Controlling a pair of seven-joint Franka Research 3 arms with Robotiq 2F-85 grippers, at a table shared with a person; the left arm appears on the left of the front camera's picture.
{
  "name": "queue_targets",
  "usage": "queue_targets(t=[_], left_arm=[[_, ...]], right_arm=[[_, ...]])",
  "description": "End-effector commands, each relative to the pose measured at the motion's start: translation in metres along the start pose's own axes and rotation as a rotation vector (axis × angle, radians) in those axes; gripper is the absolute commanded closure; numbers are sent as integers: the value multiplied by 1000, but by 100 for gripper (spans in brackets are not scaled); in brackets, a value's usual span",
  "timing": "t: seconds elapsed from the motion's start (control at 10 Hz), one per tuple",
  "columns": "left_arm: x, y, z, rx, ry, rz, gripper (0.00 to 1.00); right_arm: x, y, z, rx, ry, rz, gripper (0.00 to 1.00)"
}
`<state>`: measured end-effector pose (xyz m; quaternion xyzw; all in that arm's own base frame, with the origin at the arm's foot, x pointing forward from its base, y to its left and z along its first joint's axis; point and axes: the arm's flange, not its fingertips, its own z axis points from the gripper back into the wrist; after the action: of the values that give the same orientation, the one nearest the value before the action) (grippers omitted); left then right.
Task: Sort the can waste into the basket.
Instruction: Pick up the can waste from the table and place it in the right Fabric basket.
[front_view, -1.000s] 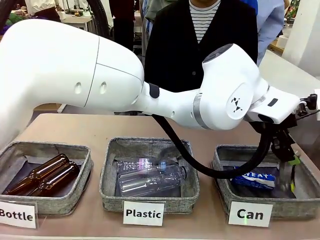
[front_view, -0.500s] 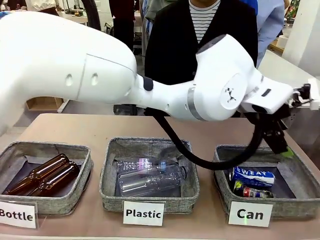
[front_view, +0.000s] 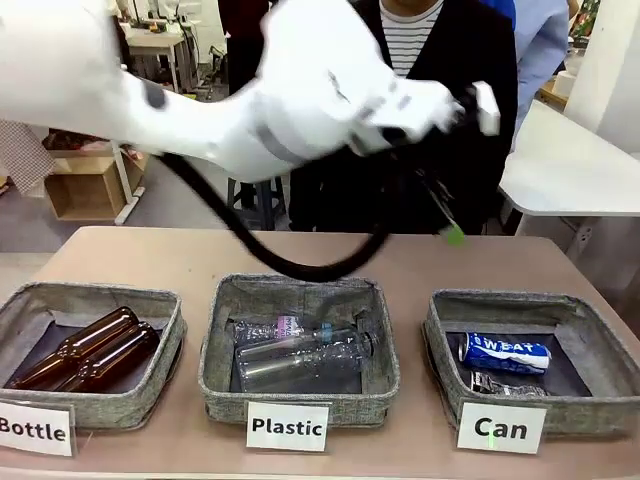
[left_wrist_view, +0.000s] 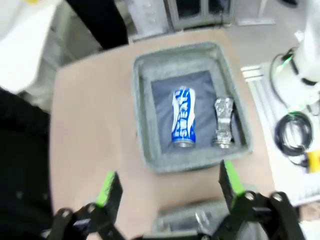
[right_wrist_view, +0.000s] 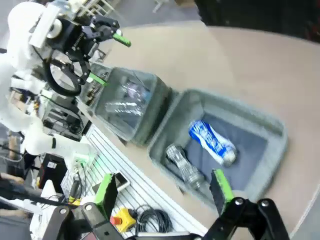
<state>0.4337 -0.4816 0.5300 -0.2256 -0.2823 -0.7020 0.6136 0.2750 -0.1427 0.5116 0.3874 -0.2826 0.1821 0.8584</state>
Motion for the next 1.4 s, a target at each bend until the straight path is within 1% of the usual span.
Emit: queue_targets(t=[0.0,0.1,0.3,0.4,0.5,0.7,0.8,0.9,1.0,1.1,1.2,1.3], left_arm=[[-65,-19,71,-1,-75,134,0],[-95,-14,98,-15,-123,203,0],[-170,-11,141,-24,-211,308,0],[-206,-12,161,-56,-251,338,0],[-240,-13,178,-85,-266,361,0],[-295,-14,205,-144,-321,433,0],[-331,-20,215,-172,-387,470,0],[-360,-26,222,-181,-447,488,0],[-384,-31,226,-166,-496,516,0],[-404,-37,229,-146,-535,523,0],[-427,-40,227,-81,-561,526,0],[-398,-34,233,-167,-471,536,0]], right_arm=[[36,11,-46,90,-18,39,0],[54,20,-72,124,-46,67,0],[80,34,-126,225,-66,106,0],[88,38,-149,260,-82,107,0],[95,38,-172,265,-103,109,0],[103,36,-214,385,-122,36,0],[103,31,-226,398,-136,14,0],[101,24,-236,443,-130,-22,0],[96,19,-242,427,-104,-35,0],[91,18,-242,343,-74,-20,0],[92,23,-240,414,-95,-45,0],[92,23,-240,414,-95,-45,0]])
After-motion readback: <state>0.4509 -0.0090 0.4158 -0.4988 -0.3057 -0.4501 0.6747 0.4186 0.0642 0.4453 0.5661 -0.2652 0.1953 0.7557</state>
